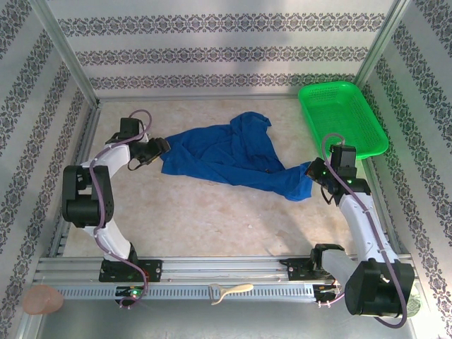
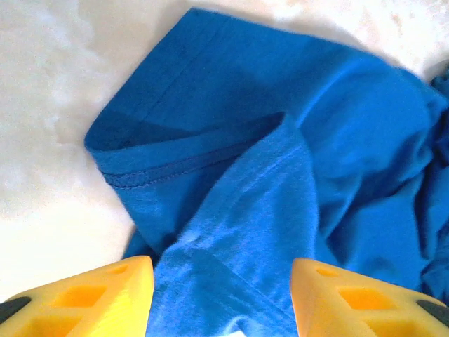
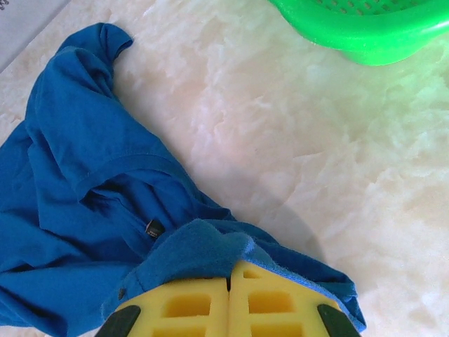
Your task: Fold the inside-out t-shirt
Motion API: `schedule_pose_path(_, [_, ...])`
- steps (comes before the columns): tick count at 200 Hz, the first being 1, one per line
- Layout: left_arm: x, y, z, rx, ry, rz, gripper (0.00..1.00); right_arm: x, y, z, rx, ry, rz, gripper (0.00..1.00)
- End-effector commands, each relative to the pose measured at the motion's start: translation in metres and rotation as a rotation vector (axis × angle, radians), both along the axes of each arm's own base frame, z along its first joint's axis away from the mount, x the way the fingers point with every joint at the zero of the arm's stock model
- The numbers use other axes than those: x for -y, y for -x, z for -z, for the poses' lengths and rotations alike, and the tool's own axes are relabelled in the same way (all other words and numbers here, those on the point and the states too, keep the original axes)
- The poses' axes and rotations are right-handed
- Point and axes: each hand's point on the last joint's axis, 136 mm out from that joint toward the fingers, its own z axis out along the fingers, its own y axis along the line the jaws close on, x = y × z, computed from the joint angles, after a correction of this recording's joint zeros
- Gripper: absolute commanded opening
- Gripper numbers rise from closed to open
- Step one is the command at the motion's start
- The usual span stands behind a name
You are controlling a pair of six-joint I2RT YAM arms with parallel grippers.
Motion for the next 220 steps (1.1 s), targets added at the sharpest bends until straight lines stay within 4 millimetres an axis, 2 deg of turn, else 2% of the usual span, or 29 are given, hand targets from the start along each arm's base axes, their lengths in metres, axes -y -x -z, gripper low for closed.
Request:
schedule_pose_path(1, [0.008, -0.001, 0.012, -0.022, -0.059, 0.081, 0.52, 0.001, -0.001, 0.0, 0.018, -0.005, 0.003, 0.0])
schedule_pose_path(51, [0.029, -0.013, 0.028, -0.057, -0.11, 0.178, 0.48, -0.001, -0.001, 0.003, 0.016, -0.019, 0.001, 0.0])
schedule_pose_path(84, [0.036, -0.011, 0.03, -0.058, -0.11, 0.188, 0.35, -0.001, -0.002, 0.001, 0.023, -0.019, 0.003, 0.0])
schedule_pose_path(98, [0.033, -0.007, 0.031, -0.063, -0.126, 0.178, 0.34, -0.001, -0.003, 0.0, 0.027, -0.022, 0.0, 0.0])
schedule_pose_path(109, [0.026, -0.005, 0.03, -0.057, -0.16, 0.159, 0.36, -0.002, -0.004, -0.001, 0.03, -0.025, 0.0, 0.0])
schedule_pose_path(132, [0.013, -0.004, 0.024, -0.024, -0.236, 0.122, 0.47, -0.002, -0.005, -0.001, 0.031, -0.027, -0.004, 0.0])
schedule_pose_path(147, [0.008, -0.005, 0.022, -0.013, -0.261, 0.115, 0.5, -0.003, -0.005, -0.001, 0.03, -0.026, -0.007, 0.0])
schedule_pose_path(180, [0.008, -0.012, 0.023, -0.01, -0.268, 0.125, 0.52, -0.003, -0.004, 0.0, 0.03, -0.025, -0.008, 0.0])
schedule_pose_path(220, [0.018, -0.016, 0.032, -0.019, -0.217, 0.148, 0.53, -0.003, -0.004, 0.0, 0.031, -0.028, -0.004, 0.0])
